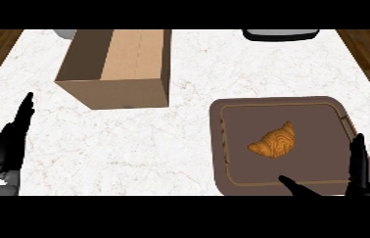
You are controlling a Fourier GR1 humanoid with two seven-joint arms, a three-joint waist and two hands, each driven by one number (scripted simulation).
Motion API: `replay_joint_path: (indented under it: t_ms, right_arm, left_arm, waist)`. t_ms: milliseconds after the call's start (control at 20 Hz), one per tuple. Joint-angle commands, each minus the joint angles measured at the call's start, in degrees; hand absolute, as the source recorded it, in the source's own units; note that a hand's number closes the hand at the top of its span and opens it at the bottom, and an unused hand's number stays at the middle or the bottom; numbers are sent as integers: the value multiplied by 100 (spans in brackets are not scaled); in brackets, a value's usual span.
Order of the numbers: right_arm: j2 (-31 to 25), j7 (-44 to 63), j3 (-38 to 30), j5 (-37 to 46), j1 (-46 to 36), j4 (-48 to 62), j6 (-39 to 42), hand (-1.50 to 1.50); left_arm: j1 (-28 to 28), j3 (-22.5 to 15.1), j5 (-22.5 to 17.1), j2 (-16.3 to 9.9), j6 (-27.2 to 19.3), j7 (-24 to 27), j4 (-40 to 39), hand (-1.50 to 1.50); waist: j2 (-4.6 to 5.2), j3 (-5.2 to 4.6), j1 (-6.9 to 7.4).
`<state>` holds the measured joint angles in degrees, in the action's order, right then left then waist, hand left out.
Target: Pick the croissant from the tray and place it in the cardboard box
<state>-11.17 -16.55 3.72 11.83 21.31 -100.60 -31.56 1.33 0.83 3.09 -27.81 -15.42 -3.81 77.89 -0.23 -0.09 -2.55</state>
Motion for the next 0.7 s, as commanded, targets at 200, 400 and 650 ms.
replay_joint_path:
  t_ms: [200, 400, 650]
  right_arm:
    - [-331, -678, -274, 507, 1184, -493, -208, -150]
    - [-1155, 661, -299, 1474, 1783, -913, 197, -150]
    - [-1977, 2405, -269, 1896, 1904, -2181, 1482, -150]
  left_arm:
    - [335, -24, 187, 101, 91, 7, -142, 0]
    - [106, -124, 249, 66, 92, -50, 177, 0]
    - [497, 65, 91, 10, 313, 58, -311, 0]
  waist:
    - [25, 3, 190]
    - [47, -14, 289]
    - [65, -26, 247]
